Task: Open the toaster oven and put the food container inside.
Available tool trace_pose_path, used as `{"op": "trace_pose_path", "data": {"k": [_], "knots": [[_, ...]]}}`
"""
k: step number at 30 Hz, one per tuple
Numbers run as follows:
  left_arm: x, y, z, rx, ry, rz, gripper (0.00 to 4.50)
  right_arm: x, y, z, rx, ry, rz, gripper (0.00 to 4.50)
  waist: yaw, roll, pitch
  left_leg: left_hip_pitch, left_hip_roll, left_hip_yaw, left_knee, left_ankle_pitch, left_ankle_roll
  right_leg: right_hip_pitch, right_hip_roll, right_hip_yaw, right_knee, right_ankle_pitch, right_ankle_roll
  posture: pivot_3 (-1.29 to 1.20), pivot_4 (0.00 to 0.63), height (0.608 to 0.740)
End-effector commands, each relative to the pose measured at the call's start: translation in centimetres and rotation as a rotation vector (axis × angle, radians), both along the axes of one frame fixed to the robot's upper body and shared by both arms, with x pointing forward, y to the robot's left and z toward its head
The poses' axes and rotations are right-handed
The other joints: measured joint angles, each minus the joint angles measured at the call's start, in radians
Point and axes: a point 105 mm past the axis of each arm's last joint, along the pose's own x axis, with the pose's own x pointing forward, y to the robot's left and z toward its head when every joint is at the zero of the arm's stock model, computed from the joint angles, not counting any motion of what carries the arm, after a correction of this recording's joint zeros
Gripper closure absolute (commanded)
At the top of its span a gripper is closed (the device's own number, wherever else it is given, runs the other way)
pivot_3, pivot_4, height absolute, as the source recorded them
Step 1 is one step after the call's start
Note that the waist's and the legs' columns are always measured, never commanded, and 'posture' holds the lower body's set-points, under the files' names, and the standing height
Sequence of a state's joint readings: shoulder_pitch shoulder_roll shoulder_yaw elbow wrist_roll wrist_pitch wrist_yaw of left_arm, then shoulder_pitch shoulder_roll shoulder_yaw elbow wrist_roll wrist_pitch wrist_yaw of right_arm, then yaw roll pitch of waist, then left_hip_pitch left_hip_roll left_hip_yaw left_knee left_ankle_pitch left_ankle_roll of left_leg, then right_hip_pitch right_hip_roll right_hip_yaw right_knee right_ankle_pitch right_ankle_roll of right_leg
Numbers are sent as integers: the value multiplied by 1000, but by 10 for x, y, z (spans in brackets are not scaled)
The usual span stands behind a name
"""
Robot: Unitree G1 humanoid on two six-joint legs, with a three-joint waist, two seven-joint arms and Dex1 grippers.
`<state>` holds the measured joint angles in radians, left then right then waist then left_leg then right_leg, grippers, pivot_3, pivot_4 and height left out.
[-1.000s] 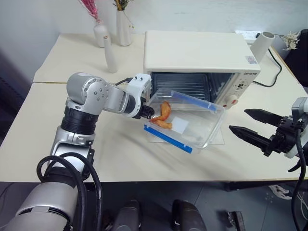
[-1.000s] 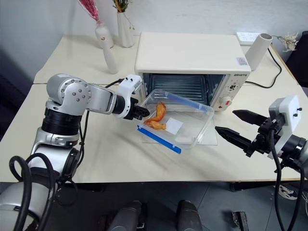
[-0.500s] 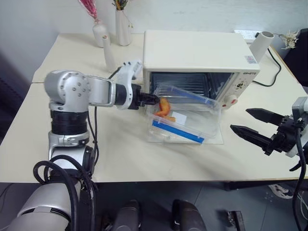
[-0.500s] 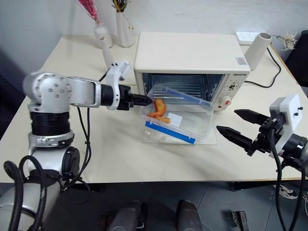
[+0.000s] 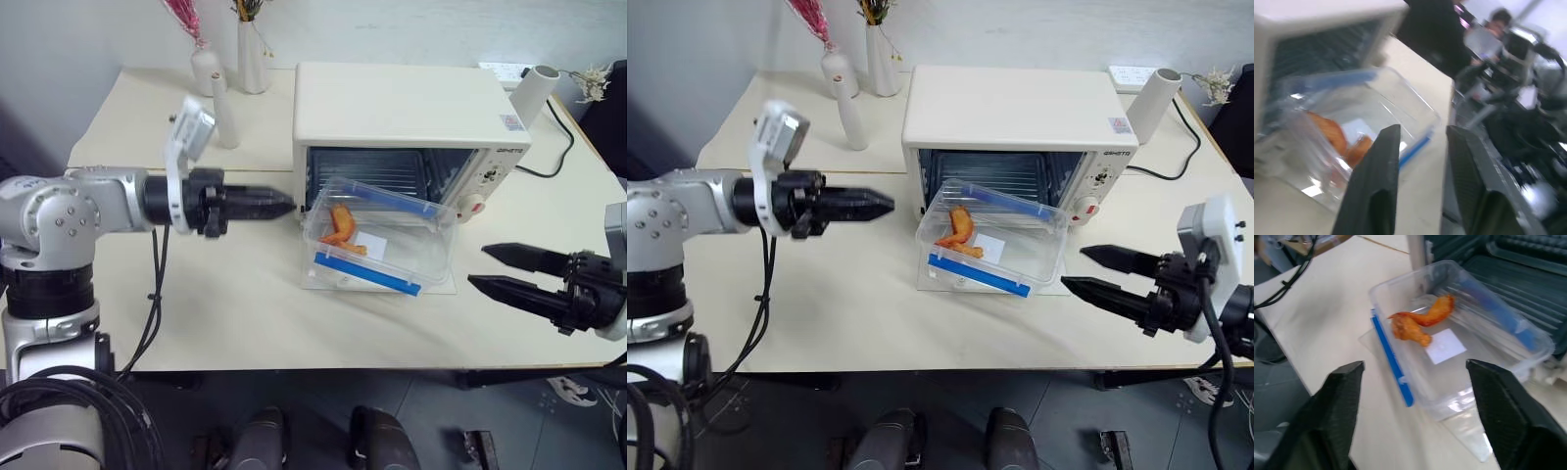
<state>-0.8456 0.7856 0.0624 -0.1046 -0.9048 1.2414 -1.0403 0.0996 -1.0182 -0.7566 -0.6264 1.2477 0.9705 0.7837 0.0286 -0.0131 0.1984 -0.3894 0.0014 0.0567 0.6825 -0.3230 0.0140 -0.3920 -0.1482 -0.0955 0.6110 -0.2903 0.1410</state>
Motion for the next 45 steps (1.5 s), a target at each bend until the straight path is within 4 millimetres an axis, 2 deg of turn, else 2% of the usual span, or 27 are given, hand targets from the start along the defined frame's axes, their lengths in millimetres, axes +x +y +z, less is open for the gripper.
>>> {"op": "trace_pose_path", "data": {"k": [1,2,5,7,10,15,17,21,25,32,45], "knots": [[-16,-5,-14,75,-65,-166,4161,-15,13,-3,-12,26,67,2435,2,0,0,0,0,0,0,0,0,0,0,0,0,0,0,0,150,740],[-17,-5,-21,102,-77,-194,4459,-16,16,-7,-12,42,69,2773,1,0,0,0,0,0,0,0,0,0,0,0,0,0,0,0,150,740],[-18,-6,-41,173,-105,-271,4500,-17,23,-30,-60,85,67,3755,1,0,0,0,0,1,0,0,1,1,0,1,-1,0,0,0,150,740],[-10,-9,-51,213,-135,-269,4500,-12,27,-44,-79,97,49,4389,1,0,0,0,0,0,0,0,1,0,0,1,0,0,0,0,150,740],[1,-13,-60,243,-162,-246,4500,-7,31,-54,-84,94,44,4389,0,0,0,0,0,1,1,-1,2,0,0,1,0,0,0,0,150,740],[29,-28,-76,271,-223,-177,4500,29,31,-72,-127,39,10,4389,-1,0,0,-1,-1,1,2,0,3,-1,0,1,0,0,0,0,150,740],[37,-33,-78,265,-225,-151,4500,49,26,-72,-142,0,-29,4389,-3,0,0,-1,-1,1,2,0,3,-1,0,1,1,0,0,0,150,740],[43,-40,-80,256,-231,-140,4500,72,21,-66,-160,-54,-49,4389,-3,0,0,-2,0,2,1,0,3,-3,0,0,1,0,0,0,150,740],[45,-48,-77,234,-251,-132,4500,85,20,-61,-166,-86,-40,4389,-2,0,0,-3,-1,2,2,0,3,-3,0,0,1,0,0,0,150,740],[59,-57,-72,185,-266,-18,4500,106,26,-57,-151,-135,-61,4389,-4,0,0,-2,0,1,2,0,3,-2,0,0,1,0,0,0,150,740],[104,-65,-51,83,-317,295,4500,150,34,-40,-84,-250,-202,4389,-5,0,0,-2,-1,1,2,0,3,-2,0,-1,2,0,0,0,150,740]]}}
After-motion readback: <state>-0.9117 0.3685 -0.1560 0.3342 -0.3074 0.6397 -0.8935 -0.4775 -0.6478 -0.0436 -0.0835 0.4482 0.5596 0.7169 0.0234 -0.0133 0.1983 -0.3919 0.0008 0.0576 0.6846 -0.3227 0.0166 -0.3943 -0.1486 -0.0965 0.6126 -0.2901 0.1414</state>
